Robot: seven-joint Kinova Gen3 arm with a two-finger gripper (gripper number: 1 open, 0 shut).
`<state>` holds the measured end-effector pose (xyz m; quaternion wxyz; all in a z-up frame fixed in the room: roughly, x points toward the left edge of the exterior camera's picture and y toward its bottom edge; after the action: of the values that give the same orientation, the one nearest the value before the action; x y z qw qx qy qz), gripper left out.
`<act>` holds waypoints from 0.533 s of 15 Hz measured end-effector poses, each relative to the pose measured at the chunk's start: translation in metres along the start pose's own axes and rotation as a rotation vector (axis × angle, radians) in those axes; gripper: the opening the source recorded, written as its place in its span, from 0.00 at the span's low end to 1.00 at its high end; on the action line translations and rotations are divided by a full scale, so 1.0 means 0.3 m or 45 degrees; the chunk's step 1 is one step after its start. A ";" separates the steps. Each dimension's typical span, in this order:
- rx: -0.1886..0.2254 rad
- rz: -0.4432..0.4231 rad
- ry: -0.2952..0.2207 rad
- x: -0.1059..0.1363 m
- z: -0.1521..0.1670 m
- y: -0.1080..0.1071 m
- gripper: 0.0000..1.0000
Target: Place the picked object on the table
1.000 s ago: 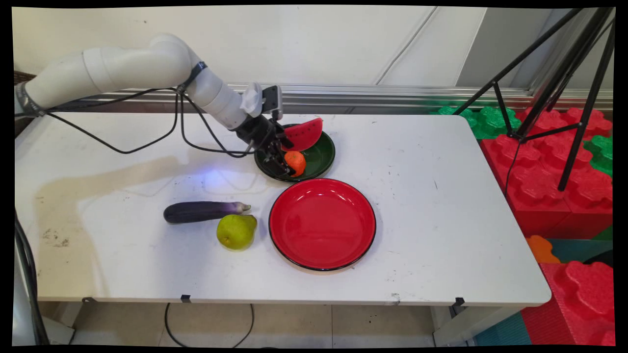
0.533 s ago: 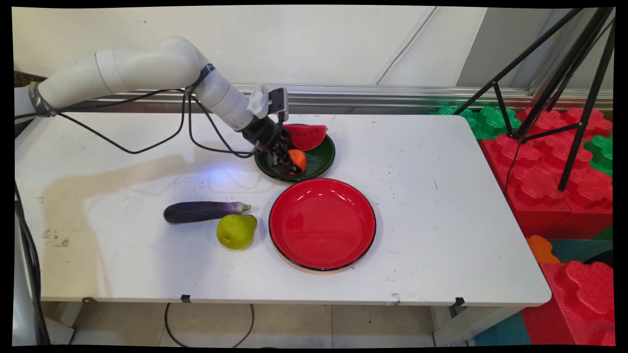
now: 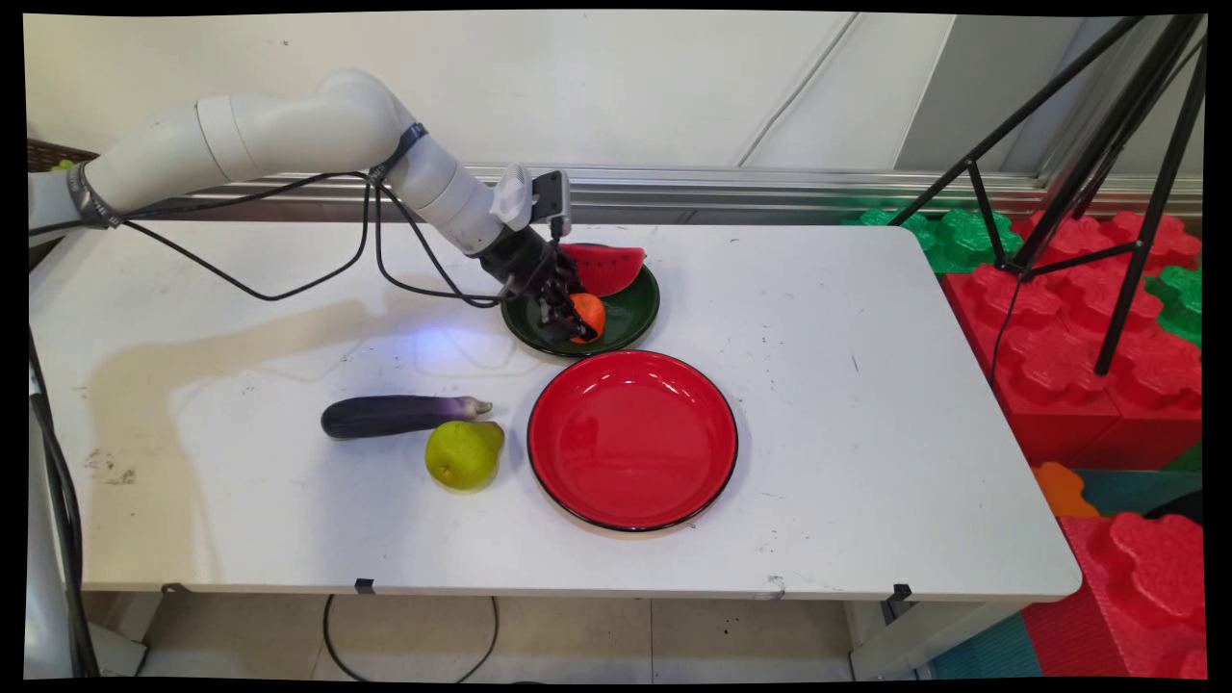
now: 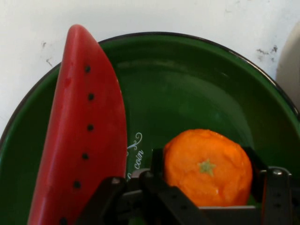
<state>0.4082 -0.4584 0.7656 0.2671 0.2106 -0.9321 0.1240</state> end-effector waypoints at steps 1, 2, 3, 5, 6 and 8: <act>0.000 -0.001 0.002 0.001 -0.002 -0.001 0.00; 0.001 -0.002 0.005 0.002 -0.006 -0.001 0.00; 0.004 -0.005 0.011 0.004 -0.014 -0.002 0.00; 0.012 -0.010 0.020 0.006 -0.033 0.001 0.00; 0.016 -0.012 0.024 0.006 -0.042 0.003 0.00; 0.025 -0.019 0.032 0.002 -0.070 0.012 0.00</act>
<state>0.4154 -0.4482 0.7827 0.2776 0.2187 -0.9259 0.1335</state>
